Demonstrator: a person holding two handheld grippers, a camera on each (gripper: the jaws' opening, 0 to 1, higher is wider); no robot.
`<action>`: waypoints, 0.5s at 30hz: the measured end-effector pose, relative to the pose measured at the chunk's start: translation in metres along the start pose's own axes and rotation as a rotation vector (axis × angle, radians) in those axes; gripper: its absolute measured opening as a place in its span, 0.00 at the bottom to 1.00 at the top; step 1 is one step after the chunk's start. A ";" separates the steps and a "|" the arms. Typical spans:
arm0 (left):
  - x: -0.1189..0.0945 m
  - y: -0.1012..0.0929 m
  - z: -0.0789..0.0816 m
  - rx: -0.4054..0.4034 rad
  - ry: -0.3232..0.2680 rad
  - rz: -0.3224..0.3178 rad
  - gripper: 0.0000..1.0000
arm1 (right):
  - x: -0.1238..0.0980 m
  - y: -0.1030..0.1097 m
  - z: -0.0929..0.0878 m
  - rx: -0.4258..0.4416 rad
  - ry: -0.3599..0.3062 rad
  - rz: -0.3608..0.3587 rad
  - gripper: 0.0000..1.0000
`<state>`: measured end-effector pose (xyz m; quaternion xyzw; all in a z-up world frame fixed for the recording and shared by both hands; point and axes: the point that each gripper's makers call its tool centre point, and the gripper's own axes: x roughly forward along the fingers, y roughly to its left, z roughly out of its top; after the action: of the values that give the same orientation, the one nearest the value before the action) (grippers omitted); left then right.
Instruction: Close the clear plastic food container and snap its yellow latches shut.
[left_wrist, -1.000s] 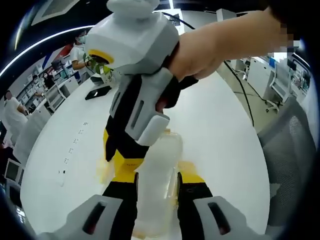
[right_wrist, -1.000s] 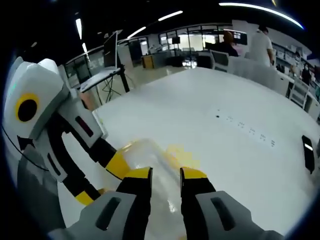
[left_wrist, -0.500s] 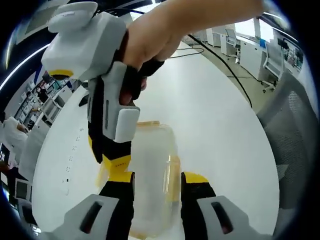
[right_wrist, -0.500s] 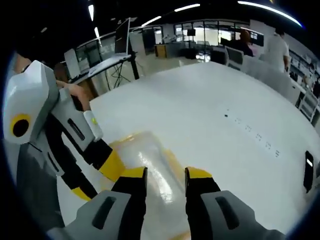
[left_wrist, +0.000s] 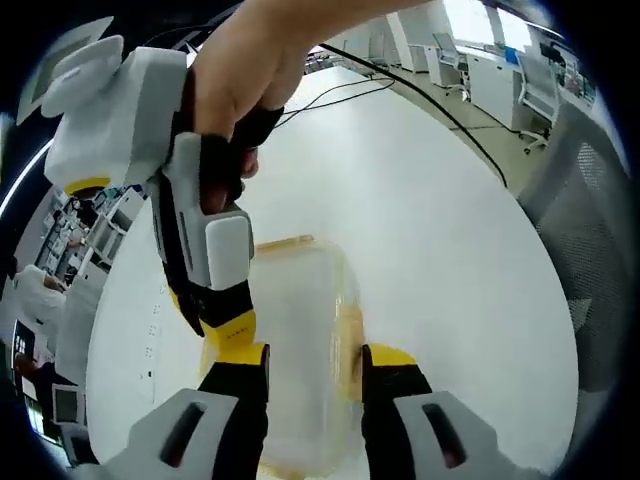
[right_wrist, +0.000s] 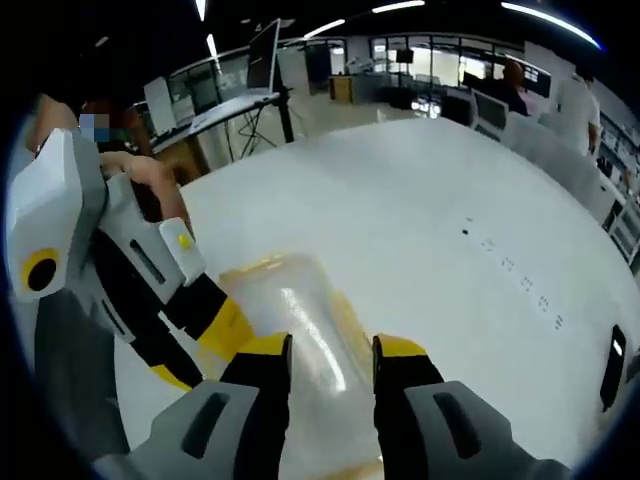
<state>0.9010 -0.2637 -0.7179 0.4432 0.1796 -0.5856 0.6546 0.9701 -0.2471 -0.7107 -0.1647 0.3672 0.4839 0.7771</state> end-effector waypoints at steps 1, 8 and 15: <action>0.000 0.000 0.000 0.003 0.000 0.000 0.30 | 0.000 0.000 0.000 -0.005 0.008 0.008 0.29; -0.001 -0.001 0.000 0.010 -0.001 -0.004 0.30 | 0.005 -0.003 0.001 -0.039 0.081 0.084 0.28; -0.002 -0.002 0.000 0.016 0.002 -0.012 0.30 | 0.008 -0.001 0.001 -0.053 0.171 0.159 0.28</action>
<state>0.8991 -0.2621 -0.7171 0.4479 0.1781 -0.5906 0.6472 0.9736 -0.2419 -0.7154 -0.1962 0.4310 0.5376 0.6976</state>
